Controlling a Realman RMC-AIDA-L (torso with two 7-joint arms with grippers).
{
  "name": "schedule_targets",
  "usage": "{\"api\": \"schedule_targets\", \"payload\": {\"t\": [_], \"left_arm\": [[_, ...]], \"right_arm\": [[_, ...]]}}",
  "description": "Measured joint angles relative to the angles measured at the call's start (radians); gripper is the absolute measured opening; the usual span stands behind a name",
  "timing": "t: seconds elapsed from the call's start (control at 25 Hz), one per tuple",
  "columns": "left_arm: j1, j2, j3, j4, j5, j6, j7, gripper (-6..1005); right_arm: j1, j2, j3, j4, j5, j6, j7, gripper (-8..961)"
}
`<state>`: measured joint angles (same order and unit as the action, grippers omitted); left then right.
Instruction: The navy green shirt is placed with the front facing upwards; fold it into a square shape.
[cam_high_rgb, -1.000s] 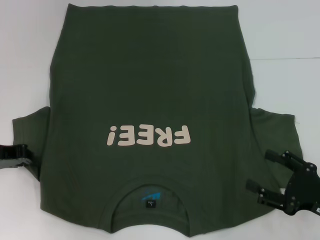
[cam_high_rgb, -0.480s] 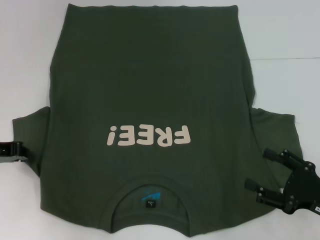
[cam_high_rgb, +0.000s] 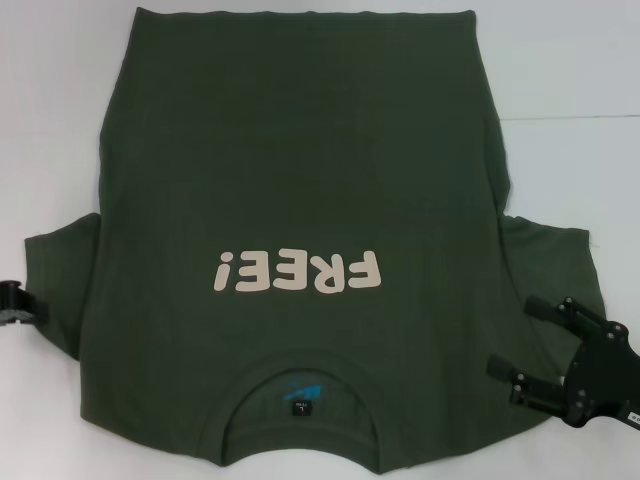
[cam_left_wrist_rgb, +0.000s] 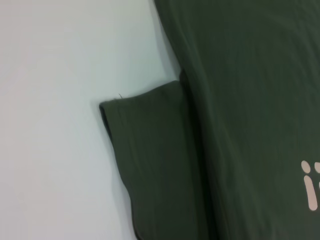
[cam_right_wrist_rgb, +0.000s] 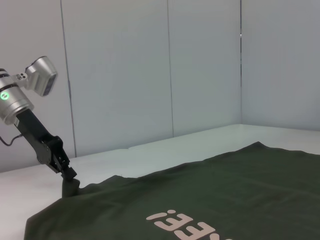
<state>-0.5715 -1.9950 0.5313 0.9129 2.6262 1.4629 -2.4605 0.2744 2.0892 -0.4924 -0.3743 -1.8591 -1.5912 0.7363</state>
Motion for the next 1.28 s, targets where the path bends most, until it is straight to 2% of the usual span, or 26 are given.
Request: {"api": "schedule_targets", "payload": {"t": [0.16,0.6,0.88,1.28], "left_arm": [[-0.004,0.013,-0.032,0.004,-0.004,0.027,0.004,69],[-0.006,0.009,-0.042,-0.009,-0.006,0.024,-0.002,101],[0.004,0.015,-0.085,-0.011,-0.006,0.034,-0.041,122],[-0.001,0.025,-0.098,-0.024,0.038,0.052,-0.057,578]], "right_arm": [[0.002,0.000,0.000,0.000,0.000,-0.001,0.000,926],[0.003,0.000,0.000,0.000,0.002,-0.001,-0.002,926],[0.006,0.000,0.000,0.000,0.002,-0.001,-0.001,927],[0.006,-0.001,0.000,0.000,0.002,0.001,-0.001,927]]}}
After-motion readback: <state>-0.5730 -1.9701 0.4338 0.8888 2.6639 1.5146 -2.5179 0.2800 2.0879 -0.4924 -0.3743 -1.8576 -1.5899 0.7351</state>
